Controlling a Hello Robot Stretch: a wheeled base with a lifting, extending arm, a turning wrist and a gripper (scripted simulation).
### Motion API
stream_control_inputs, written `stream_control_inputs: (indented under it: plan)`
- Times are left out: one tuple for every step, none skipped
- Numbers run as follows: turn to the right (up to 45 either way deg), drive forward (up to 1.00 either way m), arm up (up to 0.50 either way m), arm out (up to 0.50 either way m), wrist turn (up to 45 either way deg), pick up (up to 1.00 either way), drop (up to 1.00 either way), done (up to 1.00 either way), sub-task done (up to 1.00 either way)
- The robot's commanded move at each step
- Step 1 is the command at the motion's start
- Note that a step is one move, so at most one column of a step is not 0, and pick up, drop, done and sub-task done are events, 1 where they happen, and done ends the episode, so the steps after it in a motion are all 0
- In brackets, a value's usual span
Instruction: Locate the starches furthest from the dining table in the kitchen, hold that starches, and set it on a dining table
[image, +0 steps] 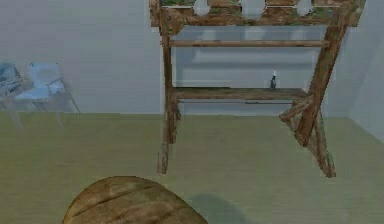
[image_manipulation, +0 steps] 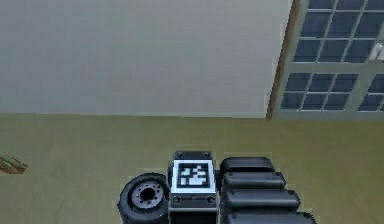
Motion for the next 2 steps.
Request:
stream_control_inputs:
  plan:
    - [0.0, 0.45, 0.0, 0.0, 0.0, 0.0, 0.0, 0.0, 0.0]
    - [-39.0, 0.0, 0.0, 0.0, 0.0, 0.0, 0.0, 0.0, 0.0]
